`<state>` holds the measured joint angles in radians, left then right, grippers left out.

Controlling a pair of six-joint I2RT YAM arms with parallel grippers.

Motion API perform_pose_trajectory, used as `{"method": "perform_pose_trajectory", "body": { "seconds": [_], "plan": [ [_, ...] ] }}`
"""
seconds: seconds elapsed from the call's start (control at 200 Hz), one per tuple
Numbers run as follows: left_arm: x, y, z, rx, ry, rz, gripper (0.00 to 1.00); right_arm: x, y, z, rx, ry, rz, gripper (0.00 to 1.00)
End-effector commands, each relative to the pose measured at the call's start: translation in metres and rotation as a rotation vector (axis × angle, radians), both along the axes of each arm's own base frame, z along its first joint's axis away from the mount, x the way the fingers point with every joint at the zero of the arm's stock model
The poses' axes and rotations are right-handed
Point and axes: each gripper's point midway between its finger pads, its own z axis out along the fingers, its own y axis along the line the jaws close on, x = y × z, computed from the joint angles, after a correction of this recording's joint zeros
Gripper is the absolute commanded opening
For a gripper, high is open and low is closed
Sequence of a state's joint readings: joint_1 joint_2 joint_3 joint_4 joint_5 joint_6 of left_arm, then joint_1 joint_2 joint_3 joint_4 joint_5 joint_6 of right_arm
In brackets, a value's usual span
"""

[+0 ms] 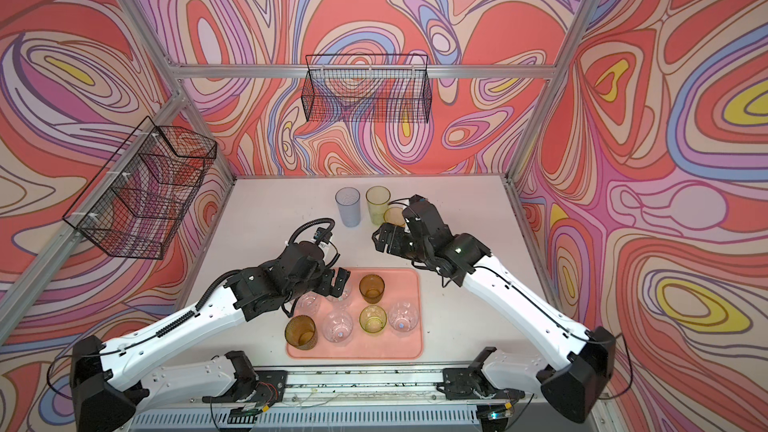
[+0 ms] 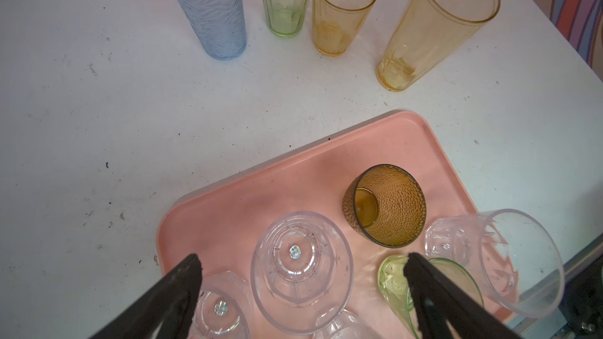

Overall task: Place the glasses into the tray
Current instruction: 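Open and withdraw the left gripper while the right reaches toward far glasses, then move the right gripper over the yellow glass beside the green glass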

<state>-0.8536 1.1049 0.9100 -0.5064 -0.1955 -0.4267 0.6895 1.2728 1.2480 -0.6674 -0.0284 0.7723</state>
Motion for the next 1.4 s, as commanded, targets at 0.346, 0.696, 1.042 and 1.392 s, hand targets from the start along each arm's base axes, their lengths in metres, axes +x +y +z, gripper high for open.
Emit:
{"method": "perform_pose_trajectory", "body": {
  "seconds": [0.346,0.696,1.042,1.392],
  "plan": [
    [-0.003,-0.007,0.007,-0.208,0.045,-0.023,1.0,0.059,0.051,-0.027,-0.177,0.02,0.014,0.88],
    [-0.006,-0.005,0.014,-0.233,0.026,-0.025,1.0,0.095,0.056,-0.059,-0.32,0.086,0.02,0.84],
    [-0.008,-0.001,0.019,-0.266,0.0,-0.019,1.0,0.122,0.033,-0.074,-0.343,0.103,0.046,0.84],
    [-0.005,-0.007,0.018,-0.276,0.008,-0.024,1.0,0.14,0.011,-0.088,-0.459,0.084,0.105,0.71]
  ]
}}
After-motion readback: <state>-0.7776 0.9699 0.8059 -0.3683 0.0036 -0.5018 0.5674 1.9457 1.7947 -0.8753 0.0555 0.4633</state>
